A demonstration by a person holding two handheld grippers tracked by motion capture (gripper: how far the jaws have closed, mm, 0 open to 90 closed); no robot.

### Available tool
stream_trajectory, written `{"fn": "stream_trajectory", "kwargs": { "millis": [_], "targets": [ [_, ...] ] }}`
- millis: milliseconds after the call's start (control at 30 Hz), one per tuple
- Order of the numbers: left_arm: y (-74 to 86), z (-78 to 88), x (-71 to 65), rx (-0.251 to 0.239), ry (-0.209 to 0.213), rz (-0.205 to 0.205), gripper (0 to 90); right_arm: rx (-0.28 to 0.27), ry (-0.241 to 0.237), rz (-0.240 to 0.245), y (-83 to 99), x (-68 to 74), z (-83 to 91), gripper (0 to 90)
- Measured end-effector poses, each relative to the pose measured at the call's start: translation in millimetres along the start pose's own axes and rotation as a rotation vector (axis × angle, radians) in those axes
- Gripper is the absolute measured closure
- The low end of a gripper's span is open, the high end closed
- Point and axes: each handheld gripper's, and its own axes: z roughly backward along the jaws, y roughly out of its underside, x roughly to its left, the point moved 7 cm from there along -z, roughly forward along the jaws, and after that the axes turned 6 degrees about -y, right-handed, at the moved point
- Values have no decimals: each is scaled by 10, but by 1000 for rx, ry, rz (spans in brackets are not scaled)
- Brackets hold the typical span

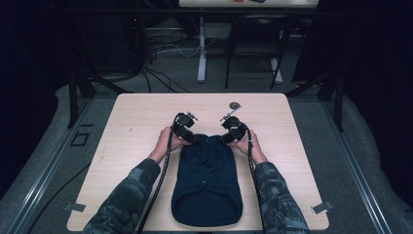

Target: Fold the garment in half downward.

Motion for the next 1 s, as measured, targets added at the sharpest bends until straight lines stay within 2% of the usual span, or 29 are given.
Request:
{"fn": "stream_trajectory", "kwargs": {
  "millis": [167,233,267,300,333,367,433,500,533,567,600,633,700,767,800,833,900,933,967,1000],
  "targets": [
    [2,5,-31,2,13,-10,568,2,-4,4,4,22,-6,730],
    [8,9,-52,-5,23,-9,648,8,6,23,3,51,-6,748],
    [13,11,-64,-10,28,-8,648,8,6,23,3,51,-6,748],
    [25,15,-77,-19,37,-7,689,15,27,52,-3,69,-7,757],
    [25,15,-77,-19,37,-7,708,15,27,52,-3,69,-7,757],
    [29,17,-82,-24,37,-7,720,34,60,92,-5,87,0,764],
    [35,24,-92,-30,30,-14,731,34,72,100,-6,99,-1,766],
    [31,31,-114,-33,14,-35,752,59,113,148,-3,127,16,770],
    [24,47,-134,-28,-12,-71,756,58,128,159,-5,140,16,772],
    [24,47,-134,-28,-12,-71,759,58,128,159,-5,140,16,772],
    [17,54,-147,-34,-29,-88,760,59,159,189,-5,162,22,774],
    [13,70,-157,-38,-41,-109,760,59,159,189,-5,162,22,774],
    [-5,98,-182,-65,-56,-130,764,53,212,240,-3,188,56,775],
    [-29,137,-189,-97,-74,-146,764,49,222,252,-4,189,73,776],
    [-62,181,-195,-135,-96,-153,765,17,254,272,-16,198,137,776],
    [-62,181,-195,-135,-96,-153,766,-12,271,274,-28,208,164,776],
    [-98,245,-205,-164,-111,-184,767,-21,283,286,-37,213,202,777],
    [-114,269,-212,-178,-120,-190,768,-47,311,311,-63,224,275,777],
    [-145,314,-220,-208,-139,-204,768,-47,311,311,-63,224,275,777],
    [-160,344,-222,-218,-147,-218,768,-73,327,318,-83,237,325,778]
  ]
}}
